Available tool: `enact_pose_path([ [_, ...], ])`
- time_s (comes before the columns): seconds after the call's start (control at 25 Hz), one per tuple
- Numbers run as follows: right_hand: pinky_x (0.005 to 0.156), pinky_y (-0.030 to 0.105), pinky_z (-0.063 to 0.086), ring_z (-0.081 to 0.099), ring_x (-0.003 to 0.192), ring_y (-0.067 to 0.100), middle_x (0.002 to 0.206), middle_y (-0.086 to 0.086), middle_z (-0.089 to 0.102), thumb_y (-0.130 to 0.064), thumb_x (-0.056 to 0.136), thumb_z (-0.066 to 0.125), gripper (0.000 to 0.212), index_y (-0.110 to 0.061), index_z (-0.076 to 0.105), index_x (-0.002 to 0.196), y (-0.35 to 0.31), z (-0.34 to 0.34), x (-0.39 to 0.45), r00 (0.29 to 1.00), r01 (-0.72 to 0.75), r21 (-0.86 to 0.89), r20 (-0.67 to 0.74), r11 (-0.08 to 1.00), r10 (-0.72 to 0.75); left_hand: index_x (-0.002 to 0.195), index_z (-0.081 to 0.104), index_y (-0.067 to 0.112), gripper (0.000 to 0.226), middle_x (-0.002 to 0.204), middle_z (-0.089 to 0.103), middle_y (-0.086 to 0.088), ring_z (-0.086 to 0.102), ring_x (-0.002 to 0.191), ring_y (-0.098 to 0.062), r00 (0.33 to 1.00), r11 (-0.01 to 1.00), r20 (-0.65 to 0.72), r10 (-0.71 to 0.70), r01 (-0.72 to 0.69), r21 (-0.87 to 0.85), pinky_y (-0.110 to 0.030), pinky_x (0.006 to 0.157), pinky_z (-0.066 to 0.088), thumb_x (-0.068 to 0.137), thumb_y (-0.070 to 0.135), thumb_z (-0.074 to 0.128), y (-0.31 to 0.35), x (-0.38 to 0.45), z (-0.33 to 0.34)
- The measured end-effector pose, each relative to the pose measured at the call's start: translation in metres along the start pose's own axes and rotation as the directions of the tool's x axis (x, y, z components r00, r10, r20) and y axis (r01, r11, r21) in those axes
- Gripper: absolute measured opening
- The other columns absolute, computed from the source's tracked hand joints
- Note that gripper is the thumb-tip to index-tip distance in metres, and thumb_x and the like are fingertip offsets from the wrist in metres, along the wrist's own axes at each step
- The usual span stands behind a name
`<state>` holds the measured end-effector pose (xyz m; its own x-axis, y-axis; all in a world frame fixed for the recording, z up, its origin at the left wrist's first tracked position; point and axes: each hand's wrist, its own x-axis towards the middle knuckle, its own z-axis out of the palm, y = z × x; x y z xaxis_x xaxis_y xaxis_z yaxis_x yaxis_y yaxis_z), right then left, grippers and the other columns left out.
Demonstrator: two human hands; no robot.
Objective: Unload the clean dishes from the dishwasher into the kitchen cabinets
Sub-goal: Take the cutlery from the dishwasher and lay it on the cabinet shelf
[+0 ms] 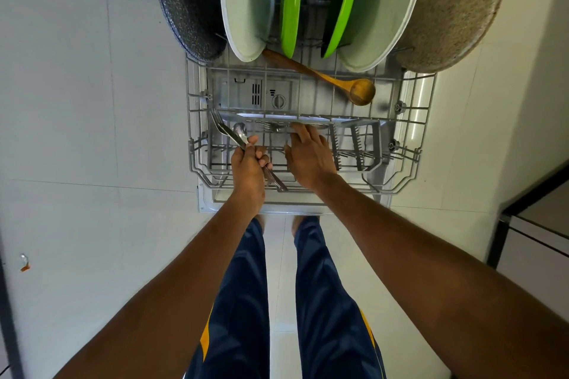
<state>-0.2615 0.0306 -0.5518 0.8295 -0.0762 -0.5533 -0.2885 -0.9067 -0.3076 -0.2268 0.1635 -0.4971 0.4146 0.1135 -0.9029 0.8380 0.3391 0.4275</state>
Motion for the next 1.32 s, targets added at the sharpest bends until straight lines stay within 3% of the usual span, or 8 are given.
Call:
enact_pose_path([
  [0.24,0.105,0.042,0.05,0.056,0.126,0.029,0.137,0.012,0.057,-0.014,0.097,0.068,0.042,-0.005,0.059,0.137,0.004,-0.008,0.014,0.999,0.04,-0.008,0.011,0.999,-0.039,0.109,0.069,0.024,0.046,0.062,0.025,0.006,0.026,0.052,-0.009,0.998,0.999,0.044,0.05,-0.051,0.012,-0.026,0.05,0.029,0.109,0.053,0.033,0.007,-0.001,0.001],
  [0.4,0.101,0.04,0.054,0.061,0.123,0.032,0.132,0.015,0.066,0.002,0.086,0.076,0.056,-0.006,0.058,0.139,0.011,-0.007,0.025,0.999,0.008,-0.053,-0.037,0.999,-0.01,0.096,0.057,0.021,0.029,0.064,0.039,0.007,0.035,0.055,-0.008,0.989,0.995,0.112,0.093,-0.096,0.021,-0.025,0.054,0.037,0.113,0.033,0.037,0.005,0.003,0.001],
  [0.6,0.089,0.042,0.06,0.065,0.111,0.031,0.117,0.014,0.07,0.008,0.087,0.069,0.037,-0.008,0.069,0.12,0.006,-0.011,0.031,0.99,0.132,-0.098,-0.042,0.986,-0.137,0.086,0.057,0.019,0.031,0.062,0.044,0.007,0.037,0.052,-0.008,0.996,0.995,0.084,0.019,-0.011,-0.098,-0.026,0.058,0.037,0.11,0.02,0.039,0.01,0.004,0.001],
  [0.72,0.071,0.035,0.057,0.065,0.093,0.023,0.107,0.008,0.066,-0.004,0.097,0.064,0.018,-0.012,0.071,0.112,-0.001,-0.023,0.012,0.976,0.091,0.139,-0.211,0.986,-0.06,0.086,0.059,0.021,0.028,0.057,0.039,0.01,0.036,0.049,-0.005,0.999,0.998,0.022,0.044,-0.043,-0.041,-0.023,0.054,0.037,0.108,0.034,0.049,0.015,0.003,-0.005],
  [0.84,0.07,0.018,0.051,0.06,0.078,0.01,0.097,0.001,0.066,-0.014,0.098,0.068,0.011,-0.013,0.077,0.105,-0.03,-0.049,-0.019,0.901,0.068,0.412,-0.417,0.909,0.121,0.086,0.058,0.024,0.027,0.063,0.044,0.009,0.041,0.055,-0.006,0.986,0.974,0.051,0.159,-0.165,0.153,-0.022,0.055,0.041,0.102,0.046,0.06,0.02,-0.01,-0.005],
  [0.96,0.069,0.016,0.052,0.059,0.073,0.007,0.09,0.001,0.066,-0.01,0.094,0.073,0.008,-0.011,0.08,0.098,-0.067,-0.067,-0.045,0.917,0.029,0.536,-0.349,0.843,0.191,0.089,0.061,0.021,0.029,0.073,0.056,0.005,0.056,0.069,-0.012,0.95,0.929,0.225,0.218,-0.273,0.251,-0.025,0.064,0.051,0.103,0.046,0.056,0.015,-0.037,0.01],
  [1.08,0.075,0.023,0.056,0.06,0.078,0.01,0.093,0.004,0.065,-0.01,0.099,0.068,0.017,-0.011,0.08,0.11,-0.08,-0.084,-0.061,0.964,0.038,0.566,-0.239,0.824,0.119,0.1,0.066,0.018,0.028,0.083,0.067,0.001,0.066,0.081,-0.015,0.973,0.958,0.145,0.178,-0.205,0.201,-0.033,0.078,0.054,0.109,0.039,0.048,0.02,-0.051,0.02],
  [1.32,0.092,0.018,0.046,0.053,0.107,0.008,0.12,-0.004,0.054,-0.036,0.102,0.059,0.031,-0.021,0.06,0.129,-0.086,-0.169,-0.111,0.961,0.145,0.481,-0.275,0.865,-0.008,0.093,0.066,0.019,0.035,0.082,0.064,-0.004,0.059,0.08,-0.024,0.96,0.964,0.132,0.249,-0.258,0.062,-0.035,0.073,0.049,0.107,0.046,0.048,0.065,-0.126,0.036],
])
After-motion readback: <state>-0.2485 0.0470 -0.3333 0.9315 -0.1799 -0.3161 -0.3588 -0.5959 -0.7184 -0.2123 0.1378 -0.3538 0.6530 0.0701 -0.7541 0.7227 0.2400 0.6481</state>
